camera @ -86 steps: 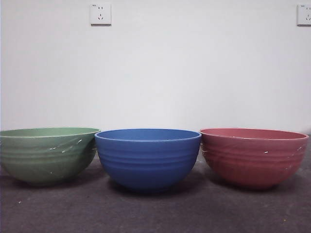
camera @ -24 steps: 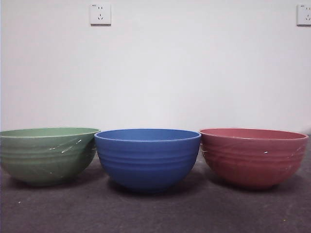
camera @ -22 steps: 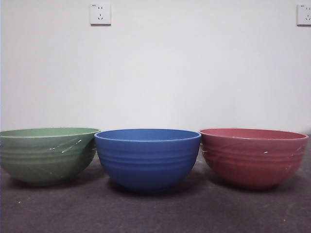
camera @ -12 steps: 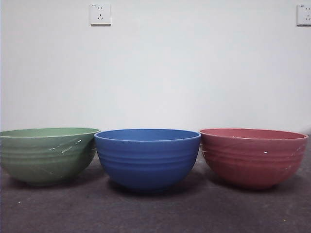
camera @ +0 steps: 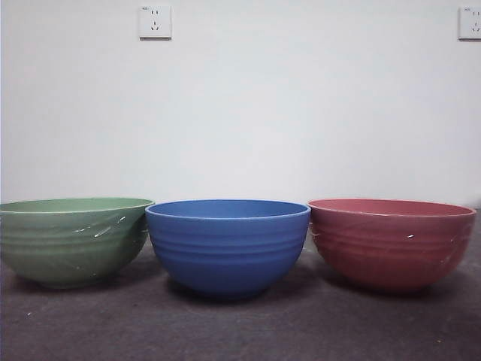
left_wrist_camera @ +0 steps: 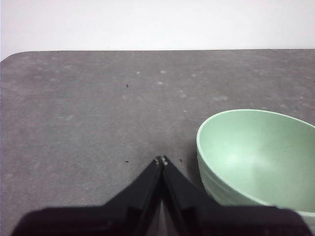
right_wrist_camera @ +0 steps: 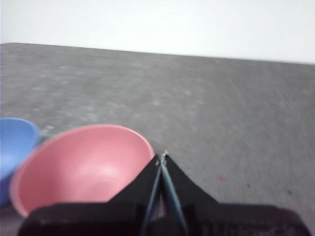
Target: Pick up the green bowl on the top,put the green bowl on the left,pick up the red bowl in the middle,put the red bowl on the right
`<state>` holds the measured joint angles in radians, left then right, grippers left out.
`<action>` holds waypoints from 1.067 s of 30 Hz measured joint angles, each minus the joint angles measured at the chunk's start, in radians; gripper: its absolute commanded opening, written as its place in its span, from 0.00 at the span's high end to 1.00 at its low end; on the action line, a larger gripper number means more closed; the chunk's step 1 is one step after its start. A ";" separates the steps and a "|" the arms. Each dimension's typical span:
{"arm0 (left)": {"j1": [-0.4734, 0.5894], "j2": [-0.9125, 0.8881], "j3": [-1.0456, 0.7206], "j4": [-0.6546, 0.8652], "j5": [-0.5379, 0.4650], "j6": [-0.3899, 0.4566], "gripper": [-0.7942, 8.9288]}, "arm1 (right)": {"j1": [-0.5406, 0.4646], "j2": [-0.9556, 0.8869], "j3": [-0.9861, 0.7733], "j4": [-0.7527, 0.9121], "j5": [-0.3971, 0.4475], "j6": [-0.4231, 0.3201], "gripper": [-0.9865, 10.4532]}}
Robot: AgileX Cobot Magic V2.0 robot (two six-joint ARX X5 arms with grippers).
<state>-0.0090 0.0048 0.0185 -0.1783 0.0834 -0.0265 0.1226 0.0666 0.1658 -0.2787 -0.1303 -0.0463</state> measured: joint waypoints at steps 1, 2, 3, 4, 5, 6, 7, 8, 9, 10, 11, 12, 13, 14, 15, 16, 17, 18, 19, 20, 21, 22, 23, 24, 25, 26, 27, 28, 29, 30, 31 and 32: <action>0.000 0.000 0.000 0.000 0.000 0.000 0.92 | -0.007 -0.014 -0.033 0.019 0.000 0.007 0.93; 0.000 0.000 0.000 0.000 0.000 0.000 0.92 | -0.014 -0.027 -0.068 0.039 0.000 0.014 0.93; 0.000 0.000 0.000 0.000 0.000 0.000 0.92 | -0.019 -0.037 -0.096 0.048 0.000 0.021 0.93; 0.000 0.000 0.000 0.000 0.000 0.000 0.92 | -0.020 -0.043 -0.116 0.056 0.000 0.025 0.93; 0.000 0.000 0.000 0.000 0.000 0.000 0.92 | -0.023 -0.050 -0.132 0.062 0.000 0.031 0.93; 0.000 0.000 0.000 0.000 0.000 0.000 0.92 | -0.024 -0.049 -0.135 0.087 0.004 0.037 0.93; 0.000 0.000 0.000 0.000 0.000 0.000 0.92 | -0.025 -0.053 -0.137 0.087 0.003 0.039 0.93; 0.000 0.000 0.000 0.000 0.000 0.000 0.92 | -0.025 -0.059 -0.138 0.089 0.003 0.041 0.93; 0.000 0.000 0.000 0.000 -0.001 0.000 0.92 | -0.025 -0.060 -0.138 0.092 0.003 0.042 0.93; 0.000 0.000 0.000 0.000 -0.001 0.000 0.92 | -0.025 -0.060 -0.139 0.090 0.003 0.043 0.93; 0.000 0.000 0.000 0.000 -0.001 0.000 0.92 | -0.025 -0.060 -0.139 0.090 0.003 0.043 0.93; 0.000 0.000 0.000 0.000 -0.001 0.000 0.92 | -0.025 -0.060 -0.140 0.090 0.003 0.045 0.93; 0.000 0.000 0.000 0.000 -0.001 0.000 0.92 | -0.025 -0.060 -0.140 0.090 0.003 0.047 0.93; 0.000 0.000 0.000 0.000 -0.001 0.000 0.92 | -0.025 -0.058 -0.140 0.090 0.003 0.047 0.93; 0.000 0.000 0.000 0.000 -0.001 0.000 0.92 | -0.025 -0.056 -0.140 0.090 0.003 0.047 0.93; 0.000 0.000 0.000 0.000 -0.001 0.000 0.92 | -0.025 -0.055 -0.140 0.090 0.003 0.047 0.93; 0.000 0.000 0.000 0.000 -0.001 0.000 0.92 | -0.025 -0.054 -0.140 0.090 0.003 0.047 0.93; 0.000 0.000 0.000 0.000 -0.001 0.000 0.92 | -0.025 -0.054 -0.140 0.090 0.003 0.047 0.93; 0.000 0.000 0.000 0.000 -0.001 0.000 0.92 | -0.025 -0.054 -0.140 0.090 0.003 0.047 0.93; 0.000 0.000 0.000 0.000 -0.001 0.000 0.92 | -0.025 -0.054 -0.140 0.090 0.003 0.047 0.93; 0.000 0.000 0.000 0.000 -0.001 0.000 0.92 | -0.025 -0.054 -0.140 0.090 0.003 0.047 0.93; 0.000 0.000 0.000 0.000 -0.001 0.000 0.92 | -0.025 -0.054 -0.140 0.090 0.003 0.047 0.93; 0.000 0.000 0.000 0.000 -0.001 0.000 0.92 | -0.025 -0.054 -0.140 0.090 0.003 0.047 0.93; 0.000 0.000 0.000 0.000 -0.001 0.000 0.92 | -0.025 -0.054 -0.140 0.090 0.003 0.047 0.93; 0.000 0.000 0.000 0.000 -0.001 0.000 0.92 | -0.025 -0.054 -0.140 0.090 0.003 0.047 0.93; 0.000 0.000 0.000 0.000 -0.001 0.000 0.92 | -0.025 -0.054 -0.140 0.090 0.003 0.047 0.93; 0.000 0.000 0.000 0.000 -0.001 0.000 0.92 | -0.025 -0.054 -0.140 0.090 0.003 0.047 0.93; 0.000 0.000 0.000 0.000 -0.001 0.000 0.92 | -0.025 -0.054 -0.140 0.090 0.003 0.047 0.93; 0.000 0.000 0.000 0.000 -0.001 0.000 0.92 | -0.025 -0.054 -0.140 0.090 0.003 0.048 0.93; 0.000 0.000 0.000 0.000 -0.001 0.000 0.92 | -0.025 -0.054 -0.140 0.090 0.003 0.048 0.93; 0.000 0.000 0.000 0.000 -0.001 0.000 0.92 | -0.025 -0.054 -0.140 0.090 0.003 0.048 0.93; 0.000 0.000 0.000 0.000 -0.001 0.000 0.92 | -0.025 -0.054 -0.140 0.090 0.003 0.048 0.93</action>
<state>-0.0090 0.0048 0.0185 -0.1783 0.0826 -0.0265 0.0978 0.0128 0.0261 -0.1883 -0.1272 0.0013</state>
